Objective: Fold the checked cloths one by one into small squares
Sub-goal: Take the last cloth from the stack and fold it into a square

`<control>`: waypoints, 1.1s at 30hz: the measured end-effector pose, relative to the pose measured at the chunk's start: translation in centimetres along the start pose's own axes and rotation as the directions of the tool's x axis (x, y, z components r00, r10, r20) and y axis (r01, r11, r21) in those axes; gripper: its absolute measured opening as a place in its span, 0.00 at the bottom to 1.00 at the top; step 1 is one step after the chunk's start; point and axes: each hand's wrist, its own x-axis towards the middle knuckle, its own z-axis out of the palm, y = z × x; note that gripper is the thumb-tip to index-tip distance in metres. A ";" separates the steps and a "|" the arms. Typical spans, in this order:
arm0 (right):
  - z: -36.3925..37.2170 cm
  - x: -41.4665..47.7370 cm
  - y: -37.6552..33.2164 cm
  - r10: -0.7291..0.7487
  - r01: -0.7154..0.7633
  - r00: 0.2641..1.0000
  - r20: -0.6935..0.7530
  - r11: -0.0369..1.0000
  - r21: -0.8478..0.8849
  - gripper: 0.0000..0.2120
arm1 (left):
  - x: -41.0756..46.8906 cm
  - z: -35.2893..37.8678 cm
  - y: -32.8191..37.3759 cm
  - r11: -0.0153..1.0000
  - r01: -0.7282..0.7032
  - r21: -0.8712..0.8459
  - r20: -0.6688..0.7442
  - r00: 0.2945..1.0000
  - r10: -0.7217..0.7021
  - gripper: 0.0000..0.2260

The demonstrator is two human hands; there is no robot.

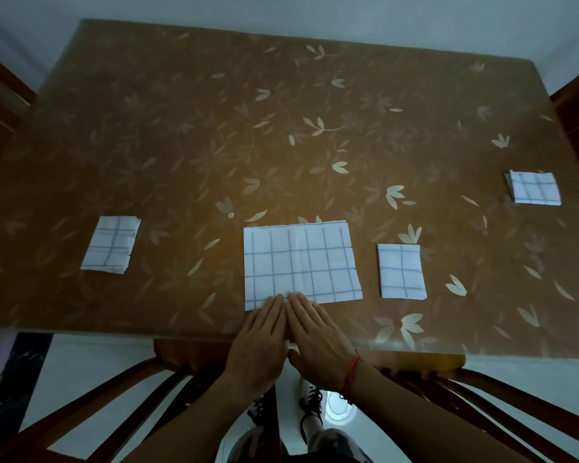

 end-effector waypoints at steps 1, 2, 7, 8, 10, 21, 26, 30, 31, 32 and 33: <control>0.0 0.1 -0.1 0.009 -0.009 1.000 0.005 1.000 0.006 0.33 | -0.1 0.1 -0.1 1.000 0.014 0.002 0.012 1.000 -0.014 0.26; 0.1 0.2 -0.2 0.018 -0.018 1.000 0.013 1.000 0.006 0.34 | -0.2 0.2 -0.3 1.000 0.027 0.008 0.025 0.999 -0.027 0.26; 0.1 -0.5 0.9 0.048 -0.047 0.997 0.055 0.999 -0.027 0.37 | -1.0 0.1 -1.4 0.995 0.088 0.057 0.051 0.995 -0.091 0.26; 0.0 -0.8 1.3 0.065 -0.062 0.996 0.063 0.997 -0.039 0.37 | -1.3 0.0 -1.7 0.993 0.094 0.064 0.050 0.994 -0.097 0.26; -0.2 -1.6 2.2 0.109 -0.104 0.991 0.079 0.993 -0.064 0.37 | -2.0 -0.2 -2.3 0.992 0.101 0.076 0.054 0.993 -0.106 0.27; -0.6 -4.6 5.3 0.338 -0.327 0.937 0.089 0.937 -0.125 0.37 | -2.7 0.0 -3.2 0.987 0.129 0.093 0.099 0.985 -0.138 0.27; -0.7 -4.4 5.0 0.348 -0.339 0.935 0.062 0.932 -0.125 0.36 | -2.1 -0.8 -2.6 0.986 0.157 0.062 0.057 0.985 -0.161 0.26; -0.5 -4.3 5.1 0.346 -0.337 0.937 0.054 0.932 -0.130 0.36 | -0.9 -1.1 -1.5 0.992 0.119 0.034 0.018 0.993 -0.120 0.25; -0.6 -4.2 5.1 0.344 -0.336 0.937 0.052 0.933 -0.126 0.36 | -0.5 -1.0 -1.4 0.994 0.107 0.031 0.013 0.994 -0.108 0.25; -0.8 -4.1 5.1 0.347 -0.339 0.936 0.057 0.933 -0.120 0.35 | -0.1 -0.8 -1.2 0.995 0.097 0.028 0.010 0.995 -0.098 0.25; -1.0 -4.0 5.1 0.350 -0.342 0.935 0.060 0.933 -0.109 0.35 | 0.2 -0.7 -1.0 0.996 0.090 0.026 0.011 0.996 -0.090 0.25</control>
